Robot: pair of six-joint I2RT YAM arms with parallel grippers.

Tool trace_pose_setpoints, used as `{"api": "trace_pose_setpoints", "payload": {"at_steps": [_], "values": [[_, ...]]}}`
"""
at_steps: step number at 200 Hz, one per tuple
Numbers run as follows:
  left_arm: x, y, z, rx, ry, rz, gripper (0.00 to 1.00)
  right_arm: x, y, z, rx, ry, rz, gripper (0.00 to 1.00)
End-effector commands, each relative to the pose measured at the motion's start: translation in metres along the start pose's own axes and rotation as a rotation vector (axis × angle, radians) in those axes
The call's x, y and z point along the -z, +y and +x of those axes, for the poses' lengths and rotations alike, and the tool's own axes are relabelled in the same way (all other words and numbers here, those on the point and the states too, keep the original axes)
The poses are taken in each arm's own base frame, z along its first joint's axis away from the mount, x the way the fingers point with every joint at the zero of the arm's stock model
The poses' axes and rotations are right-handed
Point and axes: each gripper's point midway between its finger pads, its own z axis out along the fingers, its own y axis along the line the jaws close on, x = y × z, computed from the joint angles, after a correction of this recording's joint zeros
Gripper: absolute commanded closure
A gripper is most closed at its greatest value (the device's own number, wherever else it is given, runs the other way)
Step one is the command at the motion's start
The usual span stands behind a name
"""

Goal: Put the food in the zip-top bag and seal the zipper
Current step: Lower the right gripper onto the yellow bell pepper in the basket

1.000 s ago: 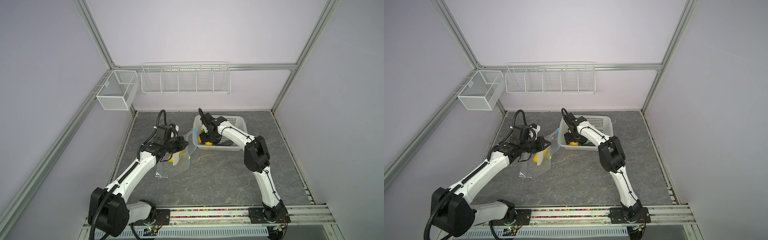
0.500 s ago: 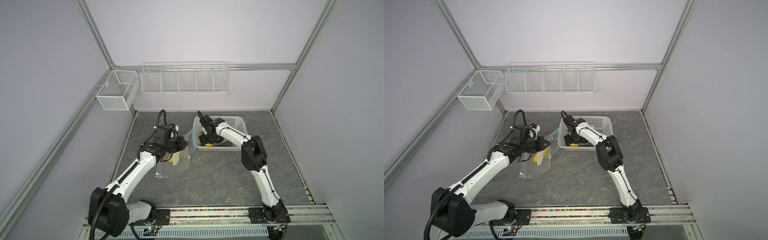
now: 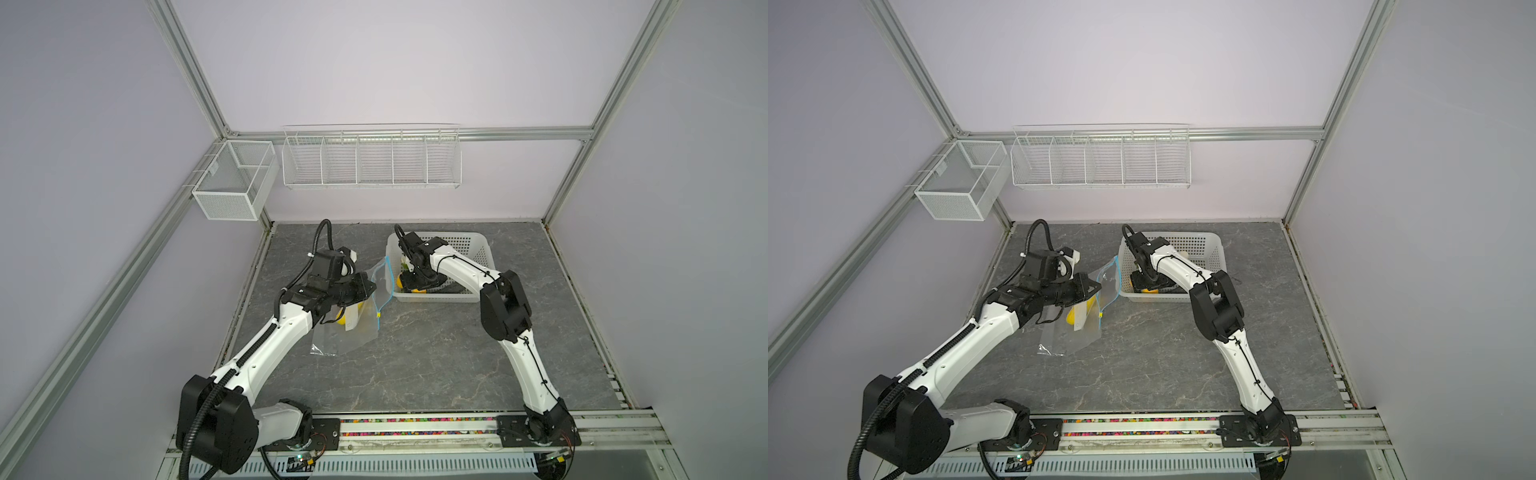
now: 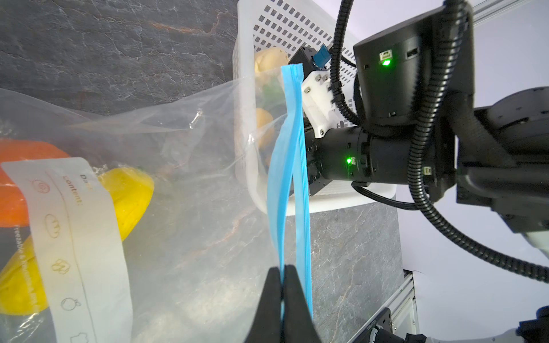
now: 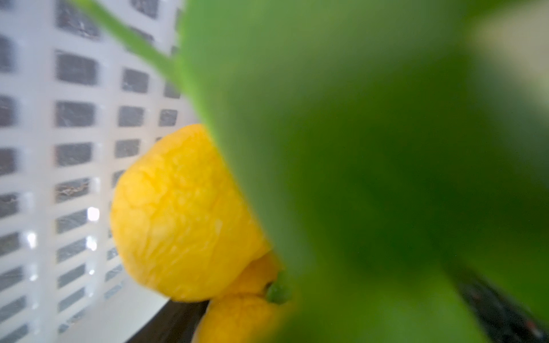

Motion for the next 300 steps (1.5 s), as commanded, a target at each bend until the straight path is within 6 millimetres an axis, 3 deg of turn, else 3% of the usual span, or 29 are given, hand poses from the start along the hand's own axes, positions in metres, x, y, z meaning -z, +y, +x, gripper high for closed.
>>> {"api": "trace_pose_setpoints", "payload": {"at_steps": [1, 170, 300], "values": [[0.002, 0.001, 0.002, -0.014, -0.004, -0.005, 1.00, 0.010, -0.001, -0.002, -0.008, -0.001, -0.010, 0.29], [0.001, 0.001, 0.003, 0.005, -0.009, 0.010, 1.00, 0.038, -0.009, -0.004, -0.017, -0.047, 0.008, 0.34], [0.001, -0.002, 0.003, 0.006, -0.007, 0.021, 1.00, 0.059, -0.016, -0.018, -0.033, -0.108, 0.012, 0.36]]}}
